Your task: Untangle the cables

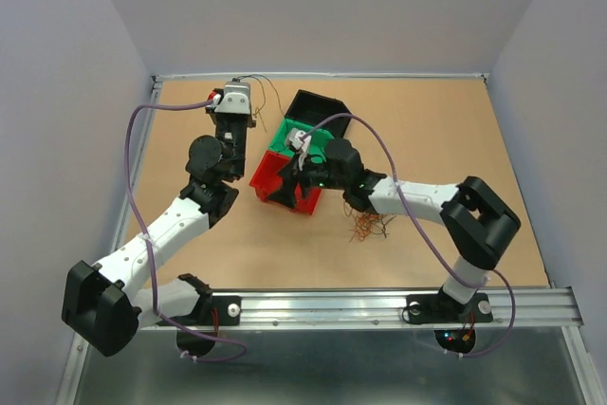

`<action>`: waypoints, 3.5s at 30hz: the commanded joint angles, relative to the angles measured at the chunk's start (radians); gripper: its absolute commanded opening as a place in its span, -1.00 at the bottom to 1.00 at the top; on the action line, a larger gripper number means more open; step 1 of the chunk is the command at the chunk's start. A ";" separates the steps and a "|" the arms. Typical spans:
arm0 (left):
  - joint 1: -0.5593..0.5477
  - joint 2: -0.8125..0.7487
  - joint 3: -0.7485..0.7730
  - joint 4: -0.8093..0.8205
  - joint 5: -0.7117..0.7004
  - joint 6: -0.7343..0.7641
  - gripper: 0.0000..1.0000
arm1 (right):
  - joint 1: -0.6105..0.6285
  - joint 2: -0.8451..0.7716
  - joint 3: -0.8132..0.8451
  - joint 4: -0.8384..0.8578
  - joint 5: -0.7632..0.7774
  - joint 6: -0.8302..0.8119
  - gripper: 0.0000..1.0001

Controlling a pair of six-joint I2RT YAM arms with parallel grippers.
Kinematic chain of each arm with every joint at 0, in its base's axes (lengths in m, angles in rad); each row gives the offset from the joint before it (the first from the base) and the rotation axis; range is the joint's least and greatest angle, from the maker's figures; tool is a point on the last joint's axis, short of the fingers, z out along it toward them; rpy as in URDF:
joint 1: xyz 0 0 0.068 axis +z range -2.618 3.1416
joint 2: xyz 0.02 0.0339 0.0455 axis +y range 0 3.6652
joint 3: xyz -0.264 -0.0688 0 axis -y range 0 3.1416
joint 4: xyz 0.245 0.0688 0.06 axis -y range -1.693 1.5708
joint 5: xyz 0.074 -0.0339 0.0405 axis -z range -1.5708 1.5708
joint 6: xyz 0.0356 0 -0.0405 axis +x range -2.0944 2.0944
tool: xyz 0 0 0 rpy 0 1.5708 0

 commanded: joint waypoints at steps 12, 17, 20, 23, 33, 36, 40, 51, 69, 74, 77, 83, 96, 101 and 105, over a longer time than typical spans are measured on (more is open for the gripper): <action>-0.049 0.097 0.021 0.005 0.156 -0.038 -1.00 | -0.022 -0.412 -0.345 0.197 0.629 0.101 0.68; -0.047 0.221 0.070 0.002 0.114 -0.043 -1.00 | -0.025 -0.534 -0.433 0.202 0.719 0.110 0.68; -0.047 0.279 0.093 0.002 0.087 -0.043 -1.00 | -0.025 -0.609 -0.483 0.202 0.750 0.107 0.68; -0.049 0.313 0.116 0.002 0.048 -0.034 -1.00 | -0.025 -0.670 -0.523 0.201 0.762 0.104 0.68; -0.047 0.215 0.244 -0.200 0.062 -0.052 -1.00 | -0.025 -0.681 -0.536 0.202 0.808 0.101 0.68; -0.047 0.192 0.312 -0.300 0.084 -0.074 -1.00 | -0.025 -0.675 -0.531 0.204 0.810 0.107 0.68; -0.049 0.145 0.320 -0.344 0.131 -0.097 -1.00 | -0.025 -0.673 -0.533 0.210 0.808 0.111 0.68; -0.047 0.319 0.397 -0.276 0.108 -0.068 -1.00 | -0.025 -0.699 -0.549 0.216 0.813 0.107 0.68; -0.038 0.508 0.349 -0.273 -0.036 0.067 -1.00 | -0.026 -0.799 -0.611 0.208 0.802 0.095 0.68; -0.038 0.552 0.406 -0.353 -0.047 0.048 -1.00 | -0.025 -0.792 -0.606 0.204 0.805 0.092 0.68; -0.033 0.569 0.436 -0.390 -0.054 0.028 -1.00 | -0.026 -0.787 -0.606 0.202 0.807 0.090 0.68; -0.013 0.471 0.433 -0.406 0.040 -0.015 -1.00 | -0.025 -0.778 -0.600 0.202 0.813 0.088 0.68; -0.013 0.321 0.578 -0.643 0.189 -0.083 -1.00 | -0.026 -0.718 -0.563 0.204 0.798 0.099 0.67; -0.013 0.318 0.642 -0.664 0.194 -0.083 -1.00 | -0.025 -0.710 -0.557 0.210 0.793 0.099 0.67; -0.013 0.364 0.748 -0.722 0.180 -0.078 -1.00 | -0.025 -0.725 -0.571 0.230 0.811 0.107 0.62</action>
